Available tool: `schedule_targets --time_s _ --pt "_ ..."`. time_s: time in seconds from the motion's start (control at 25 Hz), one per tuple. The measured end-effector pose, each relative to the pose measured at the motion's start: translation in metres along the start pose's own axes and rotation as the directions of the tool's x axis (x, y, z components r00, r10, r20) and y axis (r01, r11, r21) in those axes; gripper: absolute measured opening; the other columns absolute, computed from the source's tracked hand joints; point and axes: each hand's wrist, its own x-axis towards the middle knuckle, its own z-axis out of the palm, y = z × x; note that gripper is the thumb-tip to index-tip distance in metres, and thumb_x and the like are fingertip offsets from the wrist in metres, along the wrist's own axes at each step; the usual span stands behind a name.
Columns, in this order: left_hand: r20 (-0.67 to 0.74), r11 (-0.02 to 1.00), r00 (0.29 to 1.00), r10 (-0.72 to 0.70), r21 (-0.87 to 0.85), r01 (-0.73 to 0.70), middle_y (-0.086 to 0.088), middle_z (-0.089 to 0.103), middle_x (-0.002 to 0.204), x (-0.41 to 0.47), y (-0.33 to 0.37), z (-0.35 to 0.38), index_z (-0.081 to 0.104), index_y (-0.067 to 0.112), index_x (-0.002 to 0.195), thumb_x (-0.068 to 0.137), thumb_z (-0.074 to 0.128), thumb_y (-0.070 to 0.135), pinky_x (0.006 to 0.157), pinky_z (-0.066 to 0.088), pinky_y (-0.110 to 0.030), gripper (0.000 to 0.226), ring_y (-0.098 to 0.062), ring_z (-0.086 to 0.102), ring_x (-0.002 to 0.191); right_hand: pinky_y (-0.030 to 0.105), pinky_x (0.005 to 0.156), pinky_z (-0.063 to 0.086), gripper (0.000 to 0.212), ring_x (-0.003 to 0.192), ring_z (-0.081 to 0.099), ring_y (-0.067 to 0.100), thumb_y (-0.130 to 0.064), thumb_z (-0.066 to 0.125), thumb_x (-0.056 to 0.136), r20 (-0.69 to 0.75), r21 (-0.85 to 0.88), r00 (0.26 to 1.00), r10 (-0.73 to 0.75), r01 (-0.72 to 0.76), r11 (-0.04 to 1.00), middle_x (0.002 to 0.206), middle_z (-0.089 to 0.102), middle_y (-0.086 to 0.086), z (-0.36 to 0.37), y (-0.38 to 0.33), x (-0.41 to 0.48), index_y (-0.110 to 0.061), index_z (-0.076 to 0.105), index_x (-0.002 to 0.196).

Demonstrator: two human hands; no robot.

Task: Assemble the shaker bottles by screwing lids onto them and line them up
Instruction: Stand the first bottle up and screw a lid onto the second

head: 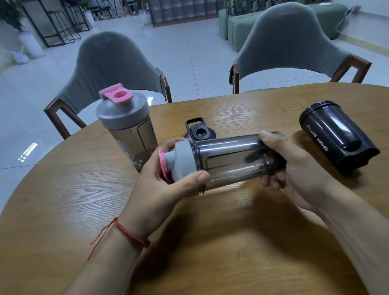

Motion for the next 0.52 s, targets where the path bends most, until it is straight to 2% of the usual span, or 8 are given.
schedule_targets --time_s 0.08,0.16,0.24,0.32,0.4,0.48,0.52 --pt "0.046 0.996 0.998 0.053 0.071 -0.056 0.001 0.078 0.113 -0.004 0.003 -0.002 0.061 0.018 0.143 0.07 0.1 0.024 0.081 0.065 -0.028 0.083 -0.017 0.079 0.097 0.022 0.039 0.034 0.053 0.05 0.053 0.019 -0.062 0.062 0.094 -0.036 -0.01 0.991 0.126 -0.126 0.992 0.083 0.065 0.014 0.002 0.0 0.001 -0.01 0.066 0.106" --pt "0.062 0.986 0.994 0.092 0.134 -0.099 0.003 0.08 0.115 -0.004 0.005 -0.006 0.06 0.02 0.142 0.07 0.098 0.027 0.083 0.065 -0.028 0.082 -0.017 0.08 0.1 0.021 0.037 0.037 0.066 0.048 0.055 0.018 -0.066 0.063 0.093 -0.028 -0.011 0.977 0.213 -0.213 0.977 0.087 0.062 0.017 0.002 0.001 0.0 -0.004 0.07 0.114" --pt "0.017 0.986 0.994 0.107 0.127 -0.109 0.004 0.08 0.111 -0.002 0.005 -0.006 0.063 0.018 0.139 0.074 0.092 0.034 0.078 0.064 -0.027 0.073 -0.014 0.079 0.097 0.023 0.04 0.043 0.073 0.05 0.059 0.019 -0.069 0.064 0.088 0.0 0.005 0.979 0.206 -0.206 0.979 0.096 0.062 0.023 0.004 0.0 -0.001 -0.003 0.07 0.12" --pt "-0.058 0.991 0.994 0.096 0.102 -0.09 0.003 0.081 0.108 -0.001 0.004 0.0 0.066 0.016 0.136 0.076 0.087 0.041 0.077 0.065 -0.031 0.068 -0.015 0.078 0.096 0.026 0.046 0.048 0.066 0.056 0.063 0.02 -0.065 0.063 0.089 0.007 0.037 0.991 0.134 -0.135 0.99 0.101 0.063 0.025 0.005 0.0 -0.001 -0.007 0.068 0.119" --pt "-0.163 0.999 0.986 0.012 0.033 -0.007 -0.003 0.082 0.106 0.003 0.0 0.005 0.075 0.015 0.125 0.083 0.082 0.047 0.081 0.067 -0.043 0.054 -0.021 0.078 0.095 0.034 0.059 0.056 0.057 0.076 0.074 0.024 -0.059 0.067 0.096 0.014 0.01 0.999 0.03 -0.031 0.999 0.116 0.07 0.027 0.007 0.0 -0.002 -0.012 0.065 0.128" --pt "-0.195 0.967 0.954 -0.229 -0.156 0.201 -0.015 0.084 0.102 0.007 0.003 0.01 0.086 0.017 0.107 0.095 0.073 0.058 0.077 0.065 -0.046 0.044 -0.029 0.077 0.088 0.039 0.077 0.064 0.051 0.103 0.077 0.02 -0.054 0.073 0.09 0.047 -0.197 0.988 -0.146 0.152 0.968 0.129 0.074 0.003 0.005 0.0 -0.006 -0.038 0.063 0.137" --pt "-0.169 0.93 0.926 -0.339 -0.21 0.302 -0.02 0.083 0.099 0.009 0.007 0.012 0.088 0.018 0.102 0.1 0.066 0.063 0.071 0.063 -0.043 0.05 -0.031 0.076 0.082 0.04 0.084 0.065 0.058 0.108 0.076 0.017 -0.053 0.078 0.085 0.09 -0.301 0.973 -0.213 0.23 0.925 0.127 0.074 -0.01 0.003 -0.002 -0.01 -0.047 0.06 0.139"
